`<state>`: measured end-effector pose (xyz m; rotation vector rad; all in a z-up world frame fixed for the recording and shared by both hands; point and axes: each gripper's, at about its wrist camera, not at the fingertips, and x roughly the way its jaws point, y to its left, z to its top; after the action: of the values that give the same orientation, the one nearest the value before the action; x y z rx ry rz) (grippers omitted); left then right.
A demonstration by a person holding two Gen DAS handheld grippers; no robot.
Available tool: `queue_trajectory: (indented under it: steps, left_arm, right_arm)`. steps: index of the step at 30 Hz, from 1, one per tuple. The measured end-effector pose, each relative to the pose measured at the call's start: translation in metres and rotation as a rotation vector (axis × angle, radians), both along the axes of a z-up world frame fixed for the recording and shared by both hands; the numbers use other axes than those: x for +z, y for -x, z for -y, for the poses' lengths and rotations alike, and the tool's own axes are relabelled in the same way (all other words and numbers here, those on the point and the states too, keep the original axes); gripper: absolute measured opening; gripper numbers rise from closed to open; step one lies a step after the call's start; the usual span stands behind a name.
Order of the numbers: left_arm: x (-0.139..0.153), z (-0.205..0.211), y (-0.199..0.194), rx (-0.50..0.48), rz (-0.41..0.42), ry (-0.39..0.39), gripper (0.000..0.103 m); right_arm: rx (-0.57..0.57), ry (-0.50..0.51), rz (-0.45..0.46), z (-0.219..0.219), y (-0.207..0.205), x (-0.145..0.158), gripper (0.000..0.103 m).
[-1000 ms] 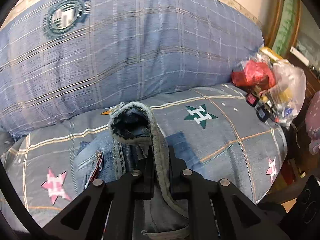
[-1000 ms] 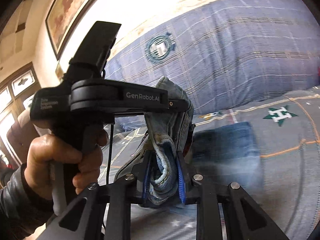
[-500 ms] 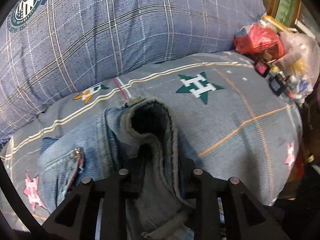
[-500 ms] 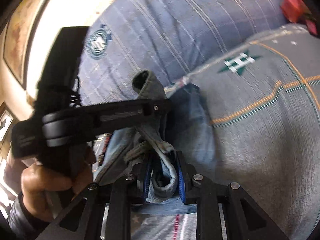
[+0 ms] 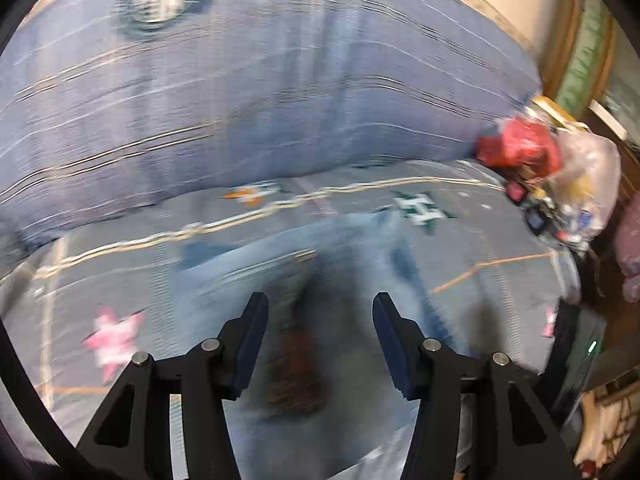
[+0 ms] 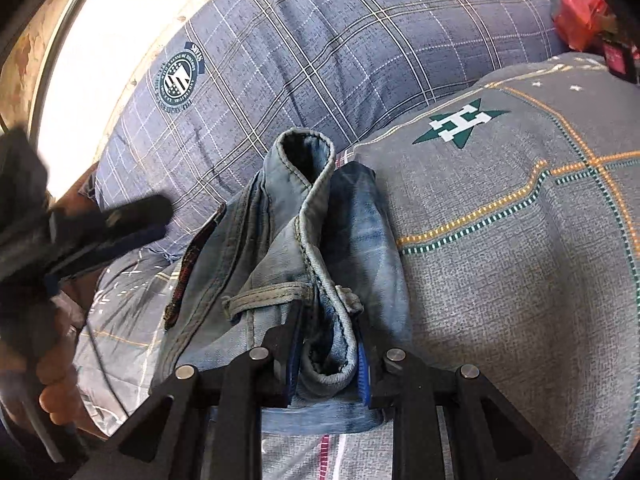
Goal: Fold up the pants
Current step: 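Open the left tool, then the right tool, releasing the folded jeans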
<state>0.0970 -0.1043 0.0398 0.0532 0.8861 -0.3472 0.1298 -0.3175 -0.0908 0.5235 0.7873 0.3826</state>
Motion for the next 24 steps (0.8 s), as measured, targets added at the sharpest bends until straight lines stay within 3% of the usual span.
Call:
queue_trajectory:
  steps: [5,8,11,19,24]
  left_arm:
    - [-0.028,-0.051,0.009,0.135,-0.042,0.01,0.055]
    - [-0.06,-0.055,0.01,0.146,-0.1,-0.033,0.055]
    - [-0.079,-0.054,0.011,0.17,-0.135,-0.025,0.056]
    - [-0.056,-0.054,0.021,0.202,-0.124,-0.037,0.056]
    - [-0.037,-0.051,0.032,0.199,-0.103,-0.044,0.057]
  right_arm:
    - [-0.014,0.011,-0.005,0.0,0.001,-0.001,0.024]
    - [-0.019,0.007,-0.01,0.001,0.001,-0.002,0.024]
    - [-0.025,-0.002,-0.014,0.003,0.001,-0.004,0.024]
    - [-0.049,-0.047,-0.034,0.013,0.0,-0.009,0.023]
    - [-0.025,0.068,0.006,0.002,0.003,0.002,0.023]
